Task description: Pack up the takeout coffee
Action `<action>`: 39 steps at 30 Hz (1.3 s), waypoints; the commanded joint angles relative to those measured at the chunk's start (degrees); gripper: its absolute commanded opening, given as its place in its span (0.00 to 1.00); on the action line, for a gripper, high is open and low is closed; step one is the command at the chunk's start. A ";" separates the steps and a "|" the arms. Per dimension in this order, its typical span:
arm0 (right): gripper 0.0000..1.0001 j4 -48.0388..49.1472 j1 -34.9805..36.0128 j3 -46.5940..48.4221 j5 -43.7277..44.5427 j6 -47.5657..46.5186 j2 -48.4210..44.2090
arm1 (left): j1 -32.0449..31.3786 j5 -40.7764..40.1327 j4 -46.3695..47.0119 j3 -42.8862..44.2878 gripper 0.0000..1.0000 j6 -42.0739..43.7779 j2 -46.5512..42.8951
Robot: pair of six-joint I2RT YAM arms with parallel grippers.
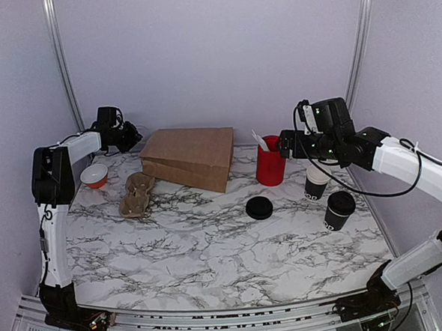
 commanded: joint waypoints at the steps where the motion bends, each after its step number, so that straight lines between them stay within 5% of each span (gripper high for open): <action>1: 0.97 0.06 0.38 -0.24 0.81 0.70 -1.13 | -0.09 4.60 4.46 1.40 0.00 1.69 -4.51; 18: 0.97 0.59 0.47 2.74 0.74 0.40 2.50 | -6.68 12.18 -1.07 -3.14 0.00 13.36 -25.29; 28: 0.97 0.67 0.49 4.16 -0.60 0.32 5.42 | -15.31 3.74 -17.95 -10.42 0.00 25.00 -38.94; 39: 0.96 0.41 0.65 5.81 -1.90 0.15 8.86 | -29.21 -4.95 -19.53 -17.39 0.00 26.27 -43.39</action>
